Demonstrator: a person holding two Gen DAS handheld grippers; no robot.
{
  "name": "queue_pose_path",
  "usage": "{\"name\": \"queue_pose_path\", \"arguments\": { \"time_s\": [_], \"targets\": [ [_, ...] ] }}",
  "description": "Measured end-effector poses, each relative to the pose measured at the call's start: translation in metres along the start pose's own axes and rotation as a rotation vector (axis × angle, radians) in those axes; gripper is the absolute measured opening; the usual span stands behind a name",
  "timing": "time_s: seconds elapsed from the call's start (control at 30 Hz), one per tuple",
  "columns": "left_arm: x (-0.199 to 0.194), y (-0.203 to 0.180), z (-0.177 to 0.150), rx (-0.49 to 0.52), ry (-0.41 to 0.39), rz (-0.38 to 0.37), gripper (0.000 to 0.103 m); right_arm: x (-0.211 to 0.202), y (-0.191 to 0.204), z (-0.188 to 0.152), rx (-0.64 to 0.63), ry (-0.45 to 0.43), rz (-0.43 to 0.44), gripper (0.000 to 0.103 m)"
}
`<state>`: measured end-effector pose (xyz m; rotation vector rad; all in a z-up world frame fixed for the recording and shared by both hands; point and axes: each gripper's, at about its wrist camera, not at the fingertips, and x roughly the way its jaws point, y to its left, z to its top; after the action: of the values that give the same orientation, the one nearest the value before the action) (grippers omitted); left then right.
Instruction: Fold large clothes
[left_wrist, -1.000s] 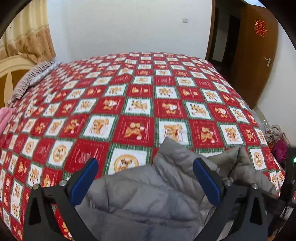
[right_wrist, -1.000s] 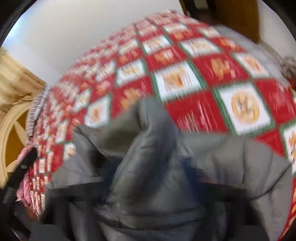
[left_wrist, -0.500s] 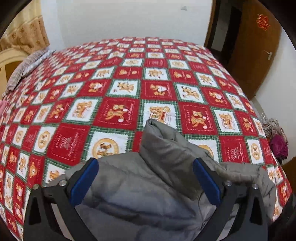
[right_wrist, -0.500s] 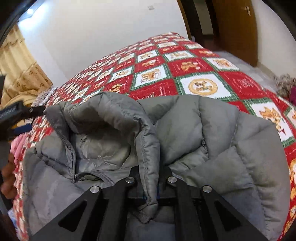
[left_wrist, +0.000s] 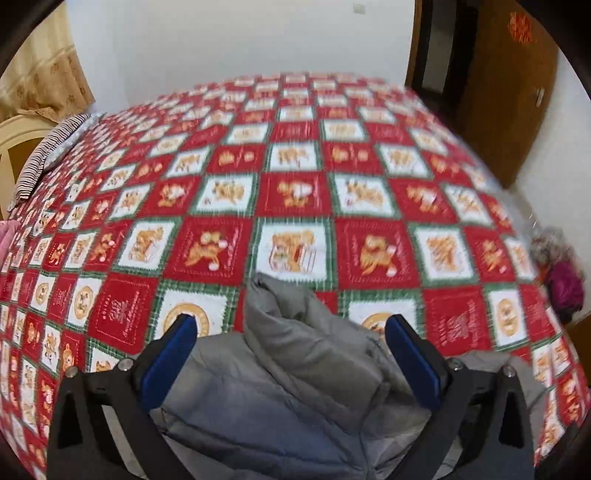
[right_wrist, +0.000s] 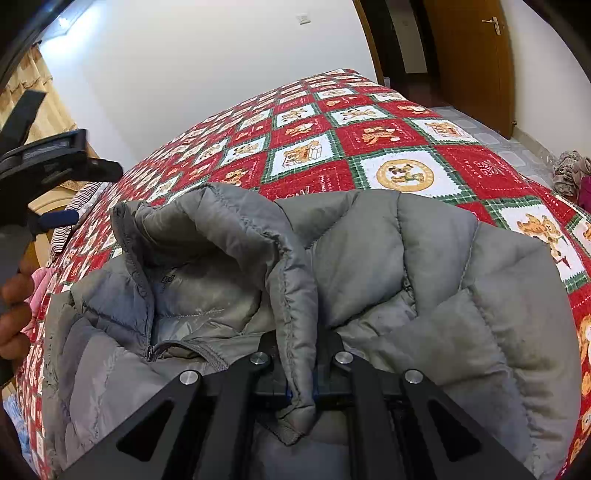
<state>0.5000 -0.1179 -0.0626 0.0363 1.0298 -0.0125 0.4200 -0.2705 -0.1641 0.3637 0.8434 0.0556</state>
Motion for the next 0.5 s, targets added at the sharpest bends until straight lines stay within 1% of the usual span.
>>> {"name": "queue_pose_path", "arguments": {
  "time_s": [0.03, 0.07, 0.1, 0.13, 0.17, 0.2, 0.33, 0.4, 0.47, 0.5],
  "targets": [
    [0.008, 0.000, -0.001, 0.002, 0.025, 0.012, 0.103, 0.000, 0.000, 0.000, 0.001, -0.001, 0.001, 0.005],
    [0.014, 0.000, -0.003, 0.002, 0.045, 0.018, 0.097, 0.000, 0.000, 0.000, 0.001, -0.001, 0.001, 0.005],
    [0.019, 0.000, -0.008, 0.006, 0.055, 0.011, 0.074, 0.000, -0.001, 0.000, 0.002, -0.002, 0.002, 0.005],
    [0.020, 0.001, -0.013, 0.010, 0.061, 0.004, 0.058, 0.000, -0.001, 0.000, 0.003, -0.002, 0.004, 0.005],
    [0.020, 0.003, -0.019, 0.015, 0.068, 0.006, 0.029, 0.000, -0.002, 0.001, 0.007, -0.002, 0.009, 0.005],
    [0.017, 0.007, -0.026, 0.021, 0.058, 0.008, 0.011, 0.000, -0.003, 0.001, 0.012, -0.002, 0.013, 0.005],
    [-0.011, 0.030, -0.052, 0.001, -0.064, -0.042, 0.008, 0.001, -0.008, 0.002, 0.041, -0.002, 0.034, 0.005],
    [-0.024, 0.039, -0.068, -0.001, -0.094, -0.061, 0.008, 0.001, -0.010, 0.002, 0.050, -0.002, 0.041, 0.005],
    [-0.035, 0.049, -0.092, -0.022, -0.121, -0.081, 0.008, 0.000, -0.013, 0.002, 0.071, -0.003, 0.056, 0.005],
    [-0.036, 0.053, -0.098, -0.033, -0.133, -0.081, 0.008, 0.000, -0.014, 0.002, 0.082, -0.004, 0.064, 0.005]
  ]
}}
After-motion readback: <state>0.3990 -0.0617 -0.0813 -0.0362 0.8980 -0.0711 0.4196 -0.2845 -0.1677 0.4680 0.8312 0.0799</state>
